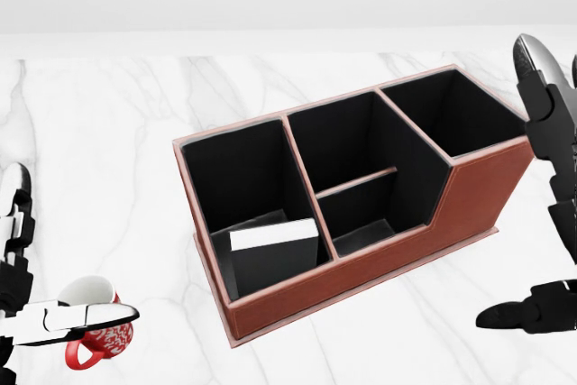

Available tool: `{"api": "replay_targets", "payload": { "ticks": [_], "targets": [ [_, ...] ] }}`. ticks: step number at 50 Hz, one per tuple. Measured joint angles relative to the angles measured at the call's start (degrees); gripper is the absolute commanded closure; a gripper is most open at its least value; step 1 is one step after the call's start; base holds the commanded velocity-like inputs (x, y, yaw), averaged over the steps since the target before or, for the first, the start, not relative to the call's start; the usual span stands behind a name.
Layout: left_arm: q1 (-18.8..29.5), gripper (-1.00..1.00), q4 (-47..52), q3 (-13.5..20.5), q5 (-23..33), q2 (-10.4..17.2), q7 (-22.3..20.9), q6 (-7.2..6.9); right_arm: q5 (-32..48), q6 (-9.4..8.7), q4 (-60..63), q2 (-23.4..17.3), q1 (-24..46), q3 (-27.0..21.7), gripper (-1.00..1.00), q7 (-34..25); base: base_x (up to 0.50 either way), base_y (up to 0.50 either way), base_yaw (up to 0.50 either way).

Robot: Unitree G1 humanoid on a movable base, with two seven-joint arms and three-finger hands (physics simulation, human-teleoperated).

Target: Pick up the book and place it in the left compartment of the caddy.

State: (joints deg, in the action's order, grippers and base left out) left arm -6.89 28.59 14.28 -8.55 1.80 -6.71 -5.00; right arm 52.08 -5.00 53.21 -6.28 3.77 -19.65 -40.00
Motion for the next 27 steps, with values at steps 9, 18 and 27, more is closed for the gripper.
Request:
{"api": "replay_targets", "payload": {
  "ticks": [9, 18, 27],
  "targets": [
    [-0.4, -1.00, 2.9, -0.3, 0.8, -0.3, 0.2, 0.00, -20.6, 0.00, -0.1, 0.8, -4.7, -6.8, -1.00, 2.9, 0.00, 0.00, 0.00],
    [-2.2, -1.00, 5.1, -0.5, 1.4, -1.2, -0.3, 0.00, -34.1, 0.00, -0.5, 2.1, -8.4, -11.3, -1.00, 6.7, 0.00, 0.00, 0.00],
    [-3.2, -1.00, 6.2, -0.4, 1.5, -1.8, -0.7, 0.00, -40.7, 0.00, -0.8, 3.1, -10.7, -12.9, -1.00, 8.9, 0.00, 0.00, 0.00]
  ]
}}
